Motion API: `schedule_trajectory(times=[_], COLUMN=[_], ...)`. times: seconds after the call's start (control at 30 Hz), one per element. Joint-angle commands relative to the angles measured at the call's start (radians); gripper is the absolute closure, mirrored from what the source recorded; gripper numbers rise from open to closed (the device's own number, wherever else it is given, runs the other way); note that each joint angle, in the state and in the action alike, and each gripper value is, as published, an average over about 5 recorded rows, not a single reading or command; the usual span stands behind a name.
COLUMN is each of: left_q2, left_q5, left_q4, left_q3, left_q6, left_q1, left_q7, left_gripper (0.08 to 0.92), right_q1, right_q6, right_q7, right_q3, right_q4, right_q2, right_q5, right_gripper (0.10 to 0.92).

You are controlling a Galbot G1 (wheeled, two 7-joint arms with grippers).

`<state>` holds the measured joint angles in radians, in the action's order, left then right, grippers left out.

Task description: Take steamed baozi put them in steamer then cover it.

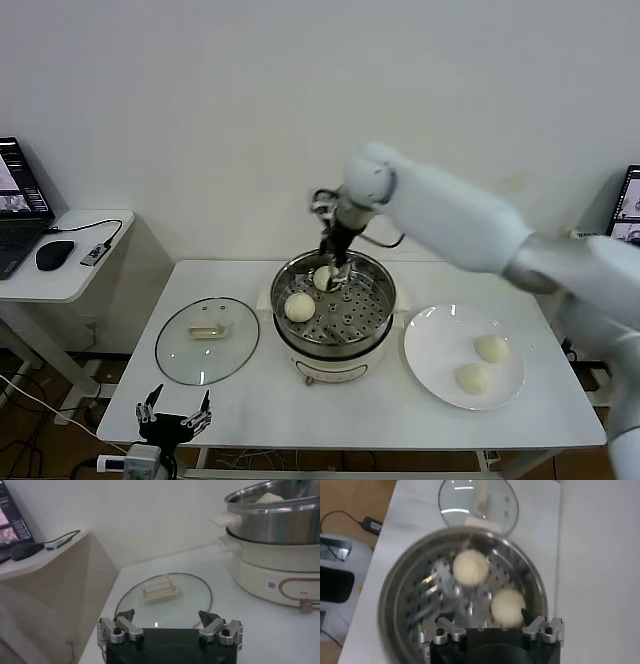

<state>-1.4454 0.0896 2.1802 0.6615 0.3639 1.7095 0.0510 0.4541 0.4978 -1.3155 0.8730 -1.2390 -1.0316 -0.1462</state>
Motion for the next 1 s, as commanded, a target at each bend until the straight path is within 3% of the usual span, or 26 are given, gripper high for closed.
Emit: schedule_trajectory(times=[0.03,0.33,0.67,1.0], left_q2=[-0.005,0.019,-0.013,-0.005], left_q5=[-0.003,-0.004,0.006,0.009], left_q4=[0.025,0.0,0.011,-0.023], left_q3=[-0.002,0.012,-0.004,0.0], left_q6=[0.004,0.005,0.01,0.012], left_q1=[0.004,0.021,0.026,0.008], left_q7=[0.006,-0.001,-0.004,0.0], left_gripper=[0.177,0.177,0.177,0.177], right_q1=[-0.042,-0.446,-0.651,-0.782], right_q6=[-0.101,-0.16,-0.191,-0.212], right_q7=[-0.056,-0.059,-0.038,-0.053], right_q3=[-0.081,-0.337,-0.433,-0.488], right_q4=[-0.25,-0.361,-0.289,-0.244], right_q2=[0.452,0.62,0.581,0.525], right_q5=[0.058,0.257,0.432,0.485], right_gripper=[0.203,0.203,0.203,0.203])
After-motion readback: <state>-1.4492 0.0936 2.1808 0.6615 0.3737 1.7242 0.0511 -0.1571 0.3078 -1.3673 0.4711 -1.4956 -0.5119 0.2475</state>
